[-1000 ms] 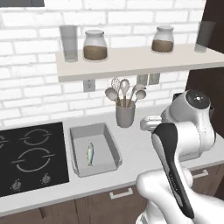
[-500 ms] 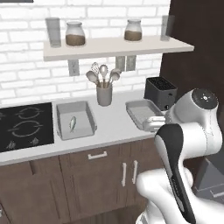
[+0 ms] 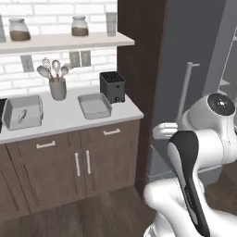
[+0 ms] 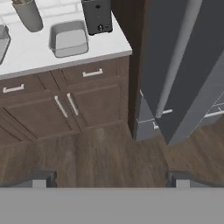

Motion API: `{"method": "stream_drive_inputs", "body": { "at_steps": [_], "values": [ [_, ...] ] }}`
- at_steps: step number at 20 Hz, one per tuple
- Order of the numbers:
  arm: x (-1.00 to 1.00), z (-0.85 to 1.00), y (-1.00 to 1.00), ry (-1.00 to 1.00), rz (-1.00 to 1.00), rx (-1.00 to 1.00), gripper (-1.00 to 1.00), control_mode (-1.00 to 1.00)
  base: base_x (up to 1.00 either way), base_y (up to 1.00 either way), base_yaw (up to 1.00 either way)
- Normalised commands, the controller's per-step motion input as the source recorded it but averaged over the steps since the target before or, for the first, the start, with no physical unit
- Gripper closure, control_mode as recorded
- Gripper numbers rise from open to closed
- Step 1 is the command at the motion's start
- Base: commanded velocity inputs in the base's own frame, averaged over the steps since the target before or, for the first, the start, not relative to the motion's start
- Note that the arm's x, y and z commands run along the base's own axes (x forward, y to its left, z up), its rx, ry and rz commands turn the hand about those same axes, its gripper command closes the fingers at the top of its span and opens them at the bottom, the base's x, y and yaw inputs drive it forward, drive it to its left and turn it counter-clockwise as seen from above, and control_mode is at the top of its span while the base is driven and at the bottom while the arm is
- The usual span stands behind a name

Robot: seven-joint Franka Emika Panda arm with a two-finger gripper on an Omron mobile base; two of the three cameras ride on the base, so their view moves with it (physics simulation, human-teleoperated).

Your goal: Place one sweet potato and one fish in each tupperware on the nearby counter, to pack two identical lunches.

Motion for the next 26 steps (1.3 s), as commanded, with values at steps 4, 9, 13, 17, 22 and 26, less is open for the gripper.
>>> {"method": "stream_drive_inputs", "body": {
  "at_steps": [4, 9, 13, 17, 22, 26],
  "values": [
    [0.0, 0.0, 0.0, 0.0, 0.0, 0.0, -1.0, 1.0, -0.38, -1.0, -0.17],
    [0.0, 0.0, 0.0, 0.0, 0.0, 0.0, -1.0, 1.0, -0.02, -1.0, -0.22],
    [0.0, 0.0, 0.0, 0.0, 0.0, 0.0, -1.0, 1.0, 0.05, -0.96, -0.44],
    [0.0, 0.0, 0.0, 0.0, 0.0, 0.0, -1.0, 1.0, 0.2, -0.83, -0.53],
    [0.0, 0.0, 0.0, 0.0, 0.0, 0.0, -1.0, 1.0, 0.17, -0.87, -0.51],
    [0.0, 0.0, 0.0, 0.0, 0.0, 0.0, -1.0, 1.0, 0.07, -0.92, -0.47]
  ]
}}
